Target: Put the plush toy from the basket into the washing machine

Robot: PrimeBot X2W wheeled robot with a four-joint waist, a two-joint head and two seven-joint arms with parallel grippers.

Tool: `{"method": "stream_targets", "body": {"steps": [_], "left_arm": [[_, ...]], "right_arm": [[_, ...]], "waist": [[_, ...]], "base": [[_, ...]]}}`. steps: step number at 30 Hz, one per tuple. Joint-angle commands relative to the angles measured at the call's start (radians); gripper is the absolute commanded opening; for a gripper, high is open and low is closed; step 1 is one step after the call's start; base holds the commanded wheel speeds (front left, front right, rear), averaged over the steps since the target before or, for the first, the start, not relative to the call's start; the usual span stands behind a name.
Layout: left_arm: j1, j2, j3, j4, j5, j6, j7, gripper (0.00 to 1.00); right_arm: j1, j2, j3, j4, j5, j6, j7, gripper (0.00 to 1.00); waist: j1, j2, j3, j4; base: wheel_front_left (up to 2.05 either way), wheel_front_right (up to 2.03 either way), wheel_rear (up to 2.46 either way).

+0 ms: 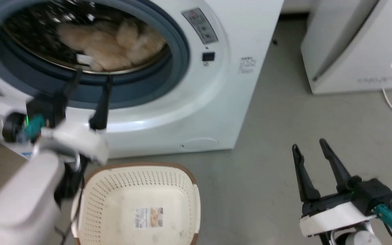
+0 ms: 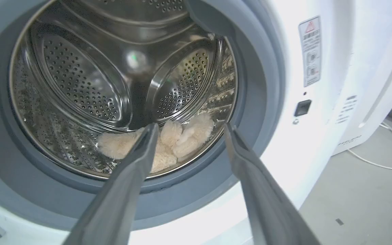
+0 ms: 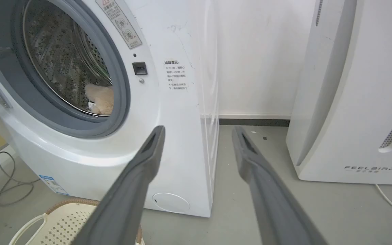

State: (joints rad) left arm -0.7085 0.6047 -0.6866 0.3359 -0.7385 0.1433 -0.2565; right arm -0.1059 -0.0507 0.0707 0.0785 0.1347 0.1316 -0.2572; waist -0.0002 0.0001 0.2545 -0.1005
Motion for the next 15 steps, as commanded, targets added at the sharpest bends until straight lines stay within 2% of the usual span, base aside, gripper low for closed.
{"method": "stream_targets", "body": {"steps": [1, 7, 11, 15], "left_arm": [[0.107, 0.002, 0.043, -0.070, 0.023, 0.038, -0.005, 1.00], [0.388, -0.023, 0.172, -0.247, 0.072, 0.119, -0.005, 1.00], [0.532, -0.062, 0.239, -0.306, 0.114, 0.139, -0.005, 1.00], [0.643, -0.119, 0.284, -0.325, 0.163, 0.134, -0.005, 1.00]], "right_arm": [[0.026, 0.001, 0.003, 0.003, -0.012, -0.001, -0.005, 1.00], [0.069, 0.001, 0.009, 0.001, -0.018, -0.001, -0.005, 1.00], [0.096, 0.001, 0.015, -0.003, -0.016, -0.001, -0.005, 1.00], [0.117, 0.001, 0.024, -0.004, -0.013, -0.001, -0.005, 1.00]], "waist": [[0.0002, -0.0001, -0.085, 0.056], [0.0002, -0.0001, -0.155, 0.079], [0.0002, -0.0001, -0.189, 0.086], [0.0002, -0.0001, -0.215, 0.088]], "base": [[0.00, 0.00, 0.00], [0.00, 0.00, 0.00], [0.00, 0.00, 0.00], [0.00, 0.00, 0.00]]}}
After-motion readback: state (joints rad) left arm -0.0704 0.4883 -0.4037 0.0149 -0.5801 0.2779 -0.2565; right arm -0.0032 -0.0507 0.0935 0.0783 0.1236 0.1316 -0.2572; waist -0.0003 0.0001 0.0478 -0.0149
